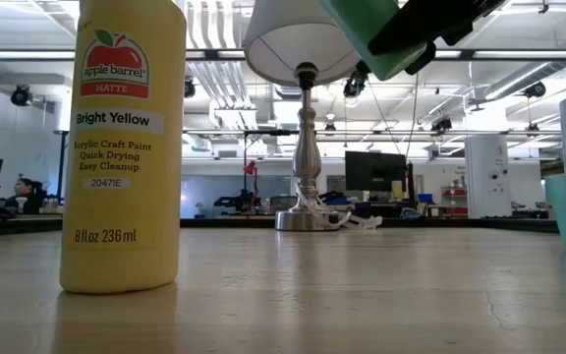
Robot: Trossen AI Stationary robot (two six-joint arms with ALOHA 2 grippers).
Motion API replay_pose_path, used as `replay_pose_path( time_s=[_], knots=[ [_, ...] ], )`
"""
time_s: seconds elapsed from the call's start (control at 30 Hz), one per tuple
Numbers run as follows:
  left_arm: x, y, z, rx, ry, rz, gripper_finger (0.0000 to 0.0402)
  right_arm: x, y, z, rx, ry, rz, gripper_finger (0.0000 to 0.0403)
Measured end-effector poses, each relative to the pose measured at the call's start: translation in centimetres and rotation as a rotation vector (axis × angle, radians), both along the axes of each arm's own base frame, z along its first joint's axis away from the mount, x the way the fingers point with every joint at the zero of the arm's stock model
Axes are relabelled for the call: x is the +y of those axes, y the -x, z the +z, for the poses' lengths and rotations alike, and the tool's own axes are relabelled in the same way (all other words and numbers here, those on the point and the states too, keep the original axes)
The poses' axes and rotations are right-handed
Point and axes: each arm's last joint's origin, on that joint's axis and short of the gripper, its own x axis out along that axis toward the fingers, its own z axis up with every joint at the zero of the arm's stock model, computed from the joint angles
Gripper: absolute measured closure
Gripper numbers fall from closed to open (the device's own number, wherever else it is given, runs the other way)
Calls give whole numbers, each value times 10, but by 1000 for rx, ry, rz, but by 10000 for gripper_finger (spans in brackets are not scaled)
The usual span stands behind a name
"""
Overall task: Pick & Place Paint Supplies
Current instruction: Put the green paint bottle into the green bin
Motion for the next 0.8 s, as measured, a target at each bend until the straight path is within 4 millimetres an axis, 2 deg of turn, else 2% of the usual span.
replay_pose_path(
  time_s=[0.3, 0.4, 0.5, 0.6, 0.7, 0.8],
  knots=[
    [0, 0, 3, -23, 7, -6, 209, 0, 0, 0, 5, 17, 14, 202],
    [3, 5, 6, -13, 13, 7, 185, 0, 0, 0, 5, 21, 16, 208],
    [8, 24, 19, 11, 11, 64, 176, 0, 0, 0, 2, 21, 10, 210],
    [5, 50, 34, -29, -76, 178, 175, 0, 1, -1, 5, 23, 15, 206],
    [-11, 74, 39, -84, -195, 268, 179, 0, 1, -1, 7, 25, 22, 205],
    [-34, 93, 29, -126, -300, 340, 181, 0, 1, -2, 7, 38, 25, 209]
  ],
)
